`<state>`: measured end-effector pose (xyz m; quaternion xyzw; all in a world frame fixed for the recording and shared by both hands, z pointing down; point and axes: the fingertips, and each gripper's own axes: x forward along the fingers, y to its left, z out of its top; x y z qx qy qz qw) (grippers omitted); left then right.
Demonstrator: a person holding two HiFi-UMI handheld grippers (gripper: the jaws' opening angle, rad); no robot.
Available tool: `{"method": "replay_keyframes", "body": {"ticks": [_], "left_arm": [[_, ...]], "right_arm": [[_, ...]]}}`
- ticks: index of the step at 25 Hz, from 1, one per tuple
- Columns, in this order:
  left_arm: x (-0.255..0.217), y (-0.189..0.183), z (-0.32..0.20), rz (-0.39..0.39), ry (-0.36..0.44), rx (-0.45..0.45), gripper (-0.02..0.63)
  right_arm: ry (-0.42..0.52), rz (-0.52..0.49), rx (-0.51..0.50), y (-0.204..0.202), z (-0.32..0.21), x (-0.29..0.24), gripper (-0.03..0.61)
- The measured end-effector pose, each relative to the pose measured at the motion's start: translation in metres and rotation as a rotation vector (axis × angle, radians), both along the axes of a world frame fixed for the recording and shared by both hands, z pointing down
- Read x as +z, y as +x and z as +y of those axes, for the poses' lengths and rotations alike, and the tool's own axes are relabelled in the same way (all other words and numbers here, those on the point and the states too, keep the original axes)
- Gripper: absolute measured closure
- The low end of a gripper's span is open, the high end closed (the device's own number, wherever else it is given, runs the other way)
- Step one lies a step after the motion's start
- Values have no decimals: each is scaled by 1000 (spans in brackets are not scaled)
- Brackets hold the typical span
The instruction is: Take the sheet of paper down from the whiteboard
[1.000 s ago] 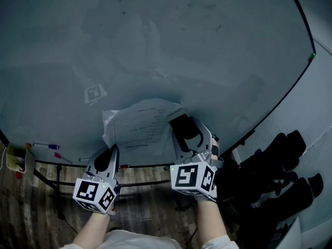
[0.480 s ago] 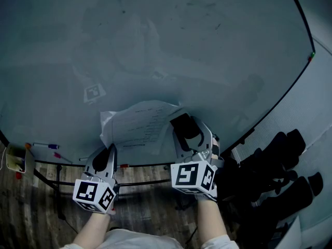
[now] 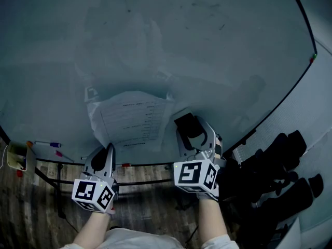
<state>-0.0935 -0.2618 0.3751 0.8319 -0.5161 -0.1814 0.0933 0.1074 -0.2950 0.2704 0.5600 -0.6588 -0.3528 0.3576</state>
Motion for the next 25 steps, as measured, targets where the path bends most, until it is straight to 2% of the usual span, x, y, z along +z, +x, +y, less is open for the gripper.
{"method": "replay_keyframes", "body": {"ticks": [25], "left_arm": [[7,9,1,7,-22,13,598]], "right_arm": [[36,-14,-21,4,4,5,318]]}}
